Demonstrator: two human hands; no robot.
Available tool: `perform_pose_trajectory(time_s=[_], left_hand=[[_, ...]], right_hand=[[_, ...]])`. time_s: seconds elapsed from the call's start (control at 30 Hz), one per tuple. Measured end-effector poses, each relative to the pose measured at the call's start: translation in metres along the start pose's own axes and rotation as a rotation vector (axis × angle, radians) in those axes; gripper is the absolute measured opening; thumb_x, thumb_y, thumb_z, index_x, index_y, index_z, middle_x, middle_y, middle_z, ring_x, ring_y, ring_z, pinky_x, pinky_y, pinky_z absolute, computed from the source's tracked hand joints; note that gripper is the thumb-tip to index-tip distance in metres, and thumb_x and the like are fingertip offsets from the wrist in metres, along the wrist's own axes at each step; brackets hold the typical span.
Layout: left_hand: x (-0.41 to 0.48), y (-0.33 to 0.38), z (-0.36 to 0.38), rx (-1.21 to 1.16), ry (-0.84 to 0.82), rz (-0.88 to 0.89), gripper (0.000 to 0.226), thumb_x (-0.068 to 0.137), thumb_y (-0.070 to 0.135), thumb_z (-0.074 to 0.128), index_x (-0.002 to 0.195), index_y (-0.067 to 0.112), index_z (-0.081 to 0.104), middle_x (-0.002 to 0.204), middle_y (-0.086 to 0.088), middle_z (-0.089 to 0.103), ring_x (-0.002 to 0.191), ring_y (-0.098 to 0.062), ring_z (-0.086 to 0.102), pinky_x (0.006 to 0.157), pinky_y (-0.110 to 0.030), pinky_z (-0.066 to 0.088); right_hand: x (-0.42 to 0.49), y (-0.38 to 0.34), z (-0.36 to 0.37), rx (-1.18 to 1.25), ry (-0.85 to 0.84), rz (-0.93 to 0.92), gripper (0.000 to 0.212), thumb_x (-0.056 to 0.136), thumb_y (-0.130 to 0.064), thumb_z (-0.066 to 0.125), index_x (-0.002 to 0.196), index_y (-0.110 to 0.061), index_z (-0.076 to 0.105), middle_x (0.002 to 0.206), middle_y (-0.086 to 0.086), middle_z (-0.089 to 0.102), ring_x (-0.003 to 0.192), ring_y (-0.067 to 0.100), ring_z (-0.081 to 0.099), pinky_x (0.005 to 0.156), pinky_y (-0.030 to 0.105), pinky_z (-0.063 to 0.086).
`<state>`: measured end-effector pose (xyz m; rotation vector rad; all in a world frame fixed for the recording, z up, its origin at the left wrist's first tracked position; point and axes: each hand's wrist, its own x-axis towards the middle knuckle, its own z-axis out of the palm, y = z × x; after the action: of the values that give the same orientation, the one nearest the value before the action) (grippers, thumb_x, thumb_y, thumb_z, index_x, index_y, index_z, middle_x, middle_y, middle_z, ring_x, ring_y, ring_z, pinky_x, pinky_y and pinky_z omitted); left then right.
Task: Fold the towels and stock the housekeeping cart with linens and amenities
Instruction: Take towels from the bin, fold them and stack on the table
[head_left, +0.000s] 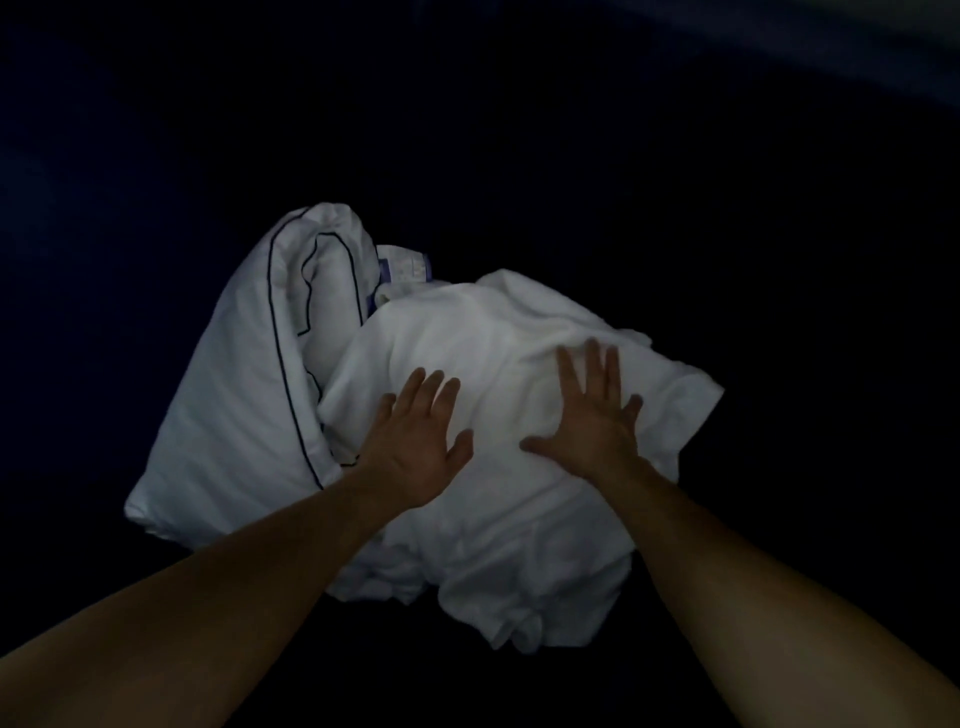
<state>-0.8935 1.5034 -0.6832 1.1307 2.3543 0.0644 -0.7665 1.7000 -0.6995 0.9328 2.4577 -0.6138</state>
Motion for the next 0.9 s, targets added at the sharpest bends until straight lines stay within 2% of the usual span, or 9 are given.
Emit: perform_pose_trajectory(time_s=[0.1, 0.3, 0.37, 0.43, 0.5, 0.6, 0.73, 0.83, 0.9], left_hand=[[0.018, -0.002, 0.007, -0.036, 0.028, 0.021, 0.081, 0.090, 0.060, 0.014, 0.157, 0.015, 0.011, 0.165, -0.006, 0.010, 0.152, -0.022, 0.001, 0.121, -0.046, 0.010], [0.032, -0.002, 0.014, -0.085, 0.028, 0.045, 0.088, 0.093, 0.061, 0.041, 0.157, 0.014, 0.003, 0.165, -0.005, 0.004, 0.152, -0.021, -0.002, 0.121, -0.046, 0.009], [0.031, 0.000, 0.010, -0.073, -0.008, 0.056, 0.102, 0.087, 0.066, 0.050, 0.156, 0.016, -0.006, 0.165, -0.005, -0.003, 0.151, -0.020, -0.007, 0.121, -0.047, 0.007], [0.029, 0.003, 0.005, -0.035, -0.044, 0.070, 0.117, 0.079, 0.071, 0.056, 0.154, 0.021, -0.018, 0.164, -0.004, -0.012, 0.150, -0.021, -0.013, 0.121, -0.048, 0.005], [0.026, 0.009, 0.000, -0.013, -0.065, 0.087, 0.128, 0.072, 0.074, 0.062, 0.147, 0.028, -0.031, 0.162, -0.002, -0.020, 0.149, -0.023, -0.018, 0.120, -0.053, 0.005], [0.020, 0.020, -0.007, 0.000, -0.099, 0.131, 0.140, 0.060, 0.076, 0.070, 0.138, 0.042, -0.041, 0.158, 0.000, -0.032, 0.146, -0.027, -0.027, 0.114, -0.064, 0.004], [0.007, 0.036, 0.002, 0.019, -0.286, 0.188, 0.146, 0.049, 0.083, 0.071, 0.142, 0.044, -0.034, 0.155, 0.003, -0.039, 0.141, -0.029, -0.037, 0.109, -0.072, 0.000], [-0.003, 0.041, 0.016, -0.047, -0.398, 0.082, 0.133, 0.056, 0.080, 0.071, 0.155, 0.033, -0.005, 0.161, 0.007, -0.025, 0.145, -0.029, -0.030, 0.110, -0.070, 0.006], [-0.007, 0.040, 0.028, -0.091, -0.377, -0.029, 0.119, 0.065, 0.076, 0.068, 0.156, 0.032, 0.006, 0.164, 0.009, -0.014, 0.148, -0.030, -0.020, 0.112, -0.067, 0.013]], right_hand=[[0.038, 0.002, -0.015, 0.009, 0.130, -0.005, 0.146, 0.060, -0.070, 0.079, 0.143, -0.038, -0.037, 0.161, 0.000, -0.029, 0.147, 0.021, -0.025, 0.113, 0.068, 0.000], [0.047, -0.007, -0.006, -0.054, -0.099, 0.061, 0.140, 0.066, -0.058, 0.082, 0.151, -0.031, -0.026, 0.155, 0.011, 0.025, 0.143, 0.029, 0.018, 0.114, 0.060, 0.010], [0.034, -0.008, 0.003, -0.095, -0.108, 0.086, 0.103, 0.084, -0.047, 0.069, 0.157, -0.028, -0.001, 0.147, 0.013, 0.040, 0.137, 0.032, 0.034, 0.111, 0.055, 0.021], [0.015, -0.009, 0.008, -0.181, -0.024, 0.065, 0.047, 0.093, -0.032, 0.056, 0.139, -0.021, 0.048, 0.129, 0.008, 0.057, 0.124, 0.029, 0.050, 0.102, 0.043, 0.033], [-0.009, -0.006, 0.015, -0.219, -0.035, 0.013, 0.030, 0.095, -0.032, 0.054, 0.121, -0.019, 0.061, 0.125, 0.004, 0.059, 0.120, 0.025, 0.050, 0.096, 0.036, 0.038], [-0.043, -0.006, 0.013, 0.182, -0.091, -0.059, 0.045, 0.094, -0.030, 0.062, 0.133, -0.010, 0.053, 0.138, 0.006, 0.046, 0.130, 0.027, 0.040, 0.104, 0.038, 0.039], [-0.083, -0.013, -0.012, 0.832, -0.067, -0.169, 0.049, 0.087, -0.001, 0.070, 0.128, -0.018, 0.050, 0.121, -0.001, 0.055, 0.117, 0.023, 0.055, 0.090, 0.001, 0.035], [-0.102, -0.017, -0.026, 0.989, 0.050, -0.113, 0.048, 0.083, 0.000, 0.075, 0.118, -0.026, 0.056, 0.116, -0.006, 0.060, 0.113, 0.018, 0.058, 0.094, 0.010, 0.042], [-0.102, -0.010, -0.025, 0.791, 0.305, -0.110, 0.048, 0.080, -0.005, 0.079, 0.124, -0.012, 0.061, 0.126, 0.004, 0.059, 0.124, 0.027, 0.053, 0.108, 0.031, 0.039]])
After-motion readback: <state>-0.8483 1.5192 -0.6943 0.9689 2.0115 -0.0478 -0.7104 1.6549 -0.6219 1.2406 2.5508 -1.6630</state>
